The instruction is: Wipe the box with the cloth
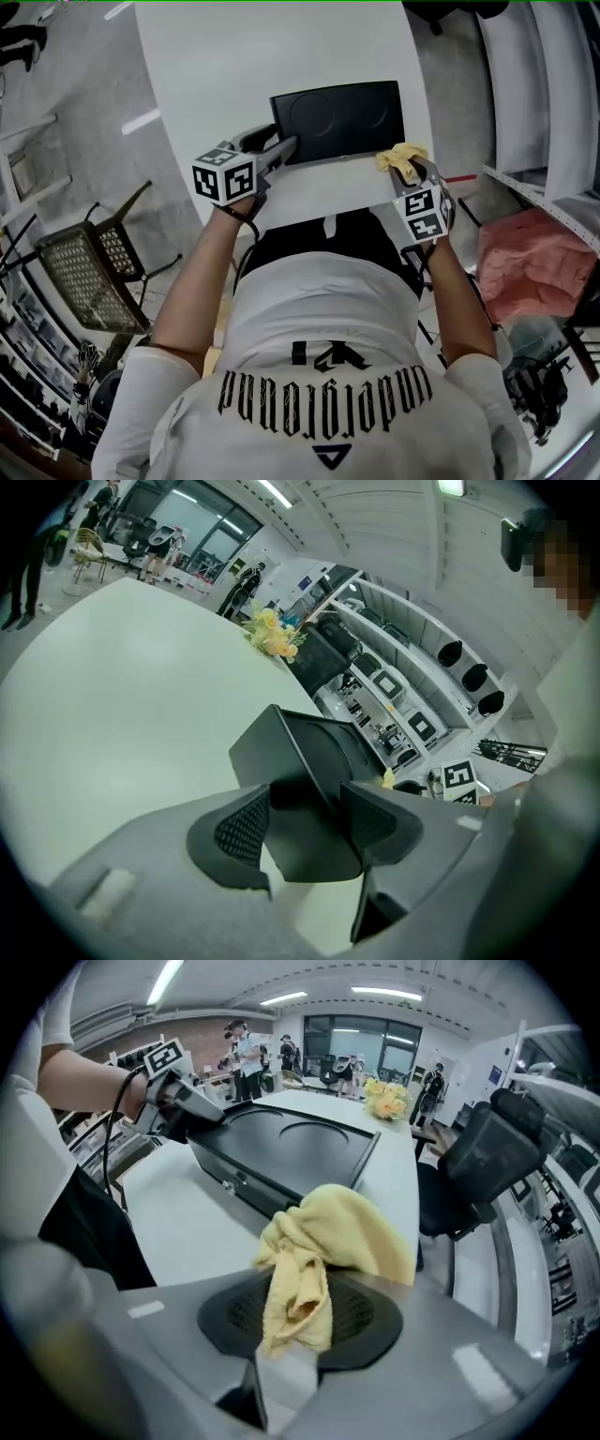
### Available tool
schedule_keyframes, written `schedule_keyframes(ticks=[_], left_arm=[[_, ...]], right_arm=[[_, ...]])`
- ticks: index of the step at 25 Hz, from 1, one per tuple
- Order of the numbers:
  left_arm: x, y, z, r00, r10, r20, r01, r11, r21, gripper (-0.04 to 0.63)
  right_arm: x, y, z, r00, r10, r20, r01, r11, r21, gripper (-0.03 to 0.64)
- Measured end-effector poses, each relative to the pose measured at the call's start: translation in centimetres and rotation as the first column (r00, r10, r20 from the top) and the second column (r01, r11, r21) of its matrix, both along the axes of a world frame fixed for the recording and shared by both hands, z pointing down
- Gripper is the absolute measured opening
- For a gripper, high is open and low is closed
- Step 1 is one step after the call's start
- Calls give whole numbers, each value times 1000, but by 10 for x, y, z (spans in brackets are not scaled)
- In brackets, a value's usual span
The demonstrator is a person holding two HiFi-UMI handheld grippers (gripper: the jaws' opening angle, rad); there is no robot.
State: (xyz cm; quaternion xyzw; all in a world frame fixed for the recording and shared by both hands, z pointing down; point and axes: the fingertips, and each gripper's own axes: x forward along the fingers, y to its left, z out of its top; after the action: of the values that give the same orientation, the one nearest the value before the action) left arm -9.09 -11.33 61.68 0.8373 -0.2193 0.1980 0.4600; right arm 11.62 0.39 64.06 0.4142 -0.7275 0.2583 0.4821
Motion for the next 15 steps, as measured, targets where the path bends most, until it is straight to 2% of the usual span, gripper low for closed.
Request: schedule_keyframes(ticks=[6, 8, 12, 15], left_arm=[[-7, 1, -1, 1000, 0, -1, 0, 1000, 6, 252], [-6, 1, 0, 1000, 1, 0, -1, 1000, 8, 253], [-10, 2, 2, 1000, 4, 3, -4, 1000, 10, 252], [-9, 2, 1, 1000, 11, 0, -12, 1000, 17, 255]], right_arm=[[-79, -1, 11, 993, -81, 84, 81, 997, 4, 118], [-92, 0, 11, 991, -92, 101, 92, 996, 3, 118], [-89, 1, 12, 989, -111, 96, 111, 994, 9, 118], [-61, 2, 12, 993, -99, 62, 98, 995, 7, 118]])
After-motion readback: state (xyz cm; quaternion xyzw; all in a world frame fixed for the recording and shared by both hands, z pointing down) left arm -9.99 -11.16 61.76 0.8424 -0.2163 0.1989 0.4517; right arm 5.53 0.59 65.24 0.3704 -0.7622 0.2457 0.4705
